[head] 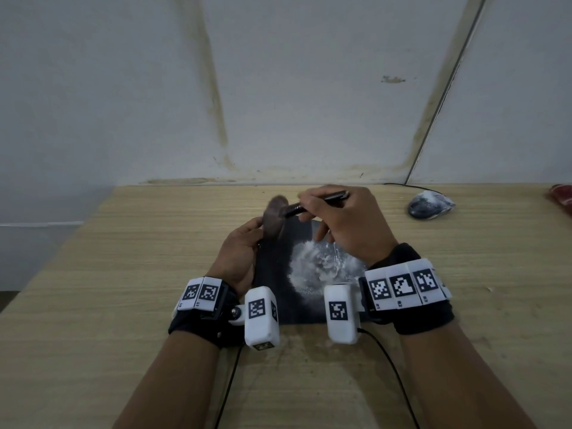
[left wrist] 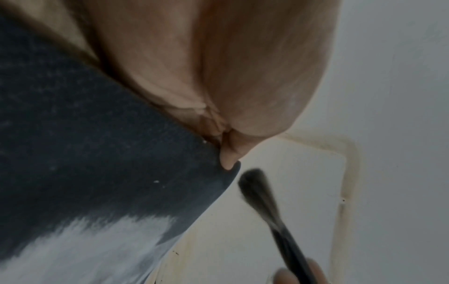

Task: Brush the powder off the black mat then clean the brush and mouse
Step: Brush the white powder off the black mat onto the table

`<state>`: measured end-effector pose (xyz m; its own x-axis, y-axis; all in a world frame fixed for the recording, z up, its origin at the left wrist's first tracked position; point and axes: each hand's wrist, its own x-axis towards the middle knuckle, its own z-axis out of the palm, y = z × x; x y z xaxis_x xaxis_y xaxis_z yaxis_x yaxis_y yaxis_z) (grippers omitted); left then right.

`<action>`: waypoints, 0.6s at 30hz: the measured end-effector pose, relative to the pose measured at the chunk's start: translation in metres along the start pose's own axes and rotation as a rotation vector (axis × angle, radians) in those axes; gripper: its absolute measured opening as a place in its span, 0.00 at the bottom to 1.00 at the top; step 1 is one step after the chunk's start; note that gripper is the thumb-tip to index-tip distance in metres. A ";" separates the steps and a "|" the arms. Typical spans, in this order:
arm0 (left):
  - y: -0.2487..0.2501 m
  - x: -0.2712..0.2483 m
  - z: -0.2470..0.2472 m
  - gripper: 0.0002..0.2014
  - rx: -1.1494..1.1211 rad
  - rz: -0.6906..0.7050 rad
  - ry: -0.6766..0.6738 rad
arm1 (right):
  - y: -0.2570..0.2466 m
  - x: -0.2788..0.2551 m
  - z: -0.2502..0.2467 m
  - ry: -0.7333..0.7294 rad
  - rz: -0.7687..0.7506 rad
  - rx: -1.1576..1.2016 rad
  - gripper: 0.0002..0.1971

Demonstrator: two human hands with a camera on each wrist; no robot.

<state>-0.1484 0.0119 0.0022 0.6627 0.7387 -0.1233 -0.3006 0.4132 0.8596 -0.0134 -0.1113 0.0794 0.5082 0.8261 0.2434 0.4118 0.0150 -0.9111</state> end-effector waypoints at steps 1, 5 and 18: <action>0.000 0.000 0.000 0.17 0.001 0.002 -0.001 | 0.001 0.000 0.002 -0.022 0.024 -0.054 0.07; -0.002 0.001 -0.008 0.13 0.029 -0.003 0.023 | 0.004 0.001 0.002 0.030 0.088 -0.126 0.10; -0.004 -0.001 -0.010 0.13 0.037 -0.010 0.027 | 0.005 -0.001 0.003 0.077 0.070 -0.099 0.10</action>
<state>-0.1545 0.0152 -0.0064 0.6466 0.7489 -0.1452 -0.2682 0.4014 0.8758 -0.0139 -0.1101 0.0739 0.5937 0.7772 0.2084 0.4439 -0.1003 -0.8905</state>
